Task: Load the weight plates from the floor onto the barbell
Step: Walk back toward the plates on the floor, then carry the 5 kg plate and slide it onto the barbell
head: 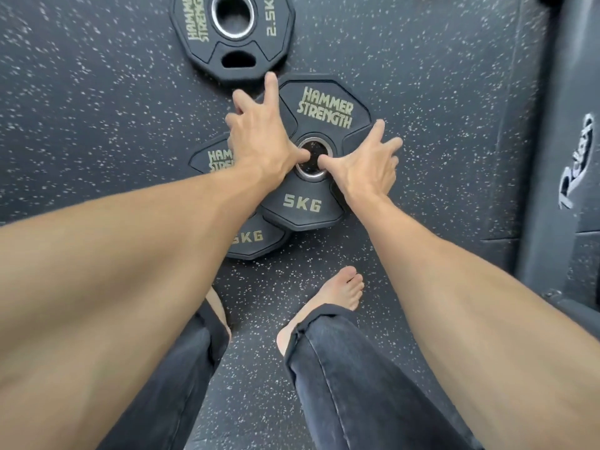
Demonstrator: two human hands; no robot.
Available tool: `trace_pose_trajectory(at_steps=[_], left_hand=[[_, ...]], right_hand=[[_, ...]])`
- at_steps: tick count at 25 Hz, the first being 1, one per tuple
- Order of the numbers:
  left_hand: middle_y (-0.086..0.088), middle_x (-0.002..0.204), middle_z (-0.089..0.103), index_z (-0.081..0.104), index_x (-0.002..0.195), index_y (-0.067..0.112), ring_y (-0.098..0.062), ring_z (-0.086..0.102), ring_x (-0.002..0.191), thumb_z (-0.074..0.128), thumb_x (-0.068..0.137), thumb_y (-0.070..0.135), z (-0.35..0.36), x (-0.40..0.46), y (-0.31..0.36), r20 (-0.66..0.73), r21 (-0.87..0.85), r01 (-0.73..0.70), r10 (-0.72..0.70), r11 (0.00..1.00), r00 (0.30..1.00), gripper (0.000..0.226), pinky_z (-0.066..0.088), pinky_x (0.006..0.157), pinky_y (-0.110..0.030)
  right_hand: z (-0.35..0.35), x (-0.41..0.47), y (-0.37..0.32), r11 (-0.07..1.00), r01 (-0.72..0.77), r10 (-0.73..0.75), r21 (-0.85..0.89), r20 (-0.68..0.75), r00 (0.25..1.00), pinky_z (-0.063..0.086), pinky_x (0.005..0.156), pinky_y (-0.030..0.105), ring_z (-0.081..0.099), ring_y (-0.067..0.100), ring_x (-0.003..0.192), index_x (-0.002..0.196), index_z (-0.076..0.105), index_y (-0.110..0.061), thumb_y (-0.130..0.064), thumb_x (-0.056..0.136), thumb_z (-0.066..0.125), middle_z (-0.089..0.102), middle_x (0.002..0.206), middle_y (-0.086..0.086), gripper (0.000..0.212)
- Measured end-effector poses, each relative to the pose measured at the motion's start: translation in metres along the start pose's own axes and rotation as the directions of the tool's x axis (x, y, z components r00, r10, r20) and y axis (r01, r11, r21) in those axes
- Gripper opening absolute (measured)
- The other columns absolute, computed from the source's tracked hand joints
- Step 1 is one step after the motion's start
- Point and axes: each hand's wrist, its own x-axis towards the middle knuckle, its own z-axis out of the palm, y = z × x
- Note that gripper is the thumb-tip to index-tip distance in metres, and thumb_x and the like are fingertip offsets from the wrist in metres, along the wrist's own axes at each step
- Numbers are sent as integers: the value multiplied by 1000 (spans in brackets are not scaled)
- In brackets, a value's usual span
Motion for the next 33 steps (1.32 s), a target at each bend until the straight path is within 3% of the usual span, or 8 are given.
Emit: trace_pose_trajectory(at_steps=[5,11,15,20,25,33], left_hand=[[-19,137,36,10,160,33,-41,52,112,94,61,47,-90,-70,-6,-61,-73,28,-32,997,998,131,49,91,-47],[-17,135,38,17,157,34,-39,53,109,94,59,48,-263,-178,-2,-221,-73,-83,65,994,973,125,49,90,-48],[-16,131,41,23,153,35,-37,54,104,93,57,50,-377,-253,3,-339,-89,-194,153,977,928,120,49,83,-46],[-16,125,42,23,153,37,-38,55,101,90,57,50,-493,-355,11,-448,-124,-340,254,932,857,118,50,84,-49],[-14,120,44,19,157,38,-35,54,100,87,59,51,-578,-452,33,-545,-133,-543,396,829,739,121,51,82,-46],[-7,116,47,20,158,40,-31,58,97,87,53,51,-665,-613,49,-692,-92,-828,563,553,452,125,44,77,-36]], right_hand=[[-80,-79,-23,994,80,-74,79,-75,994,42,74,35,54,30,87,154,24,-17,-51,63,87,36,128,13,116],[-220,-205,-76,972,147,-104,185,-224,969,45,77,37,59,33,97,153,25,-15,-51,63,85,39,125,12,114],[-316,-290,-106,928,220,-104,299,-361,927,48,93,41,57,33,112,154,26,-11,-52,62,86,48,130,13,117],[-435,-402,-118,880,333,-100,338,-553,827,50,86,41,56,32,110,152,32,-14,-52,59,88,47,126,10,116],[-533,-493,-100,842,429,-56,327,-738,672,55,82,45,57,34,104,147,39,-12,-50,55,89,49,122,10,111],[-649,-659,-48,815,498,82,296,-909,408,55,84,46,54,31,113,150,34,-25,-47,54,84,46,125,5,111]])
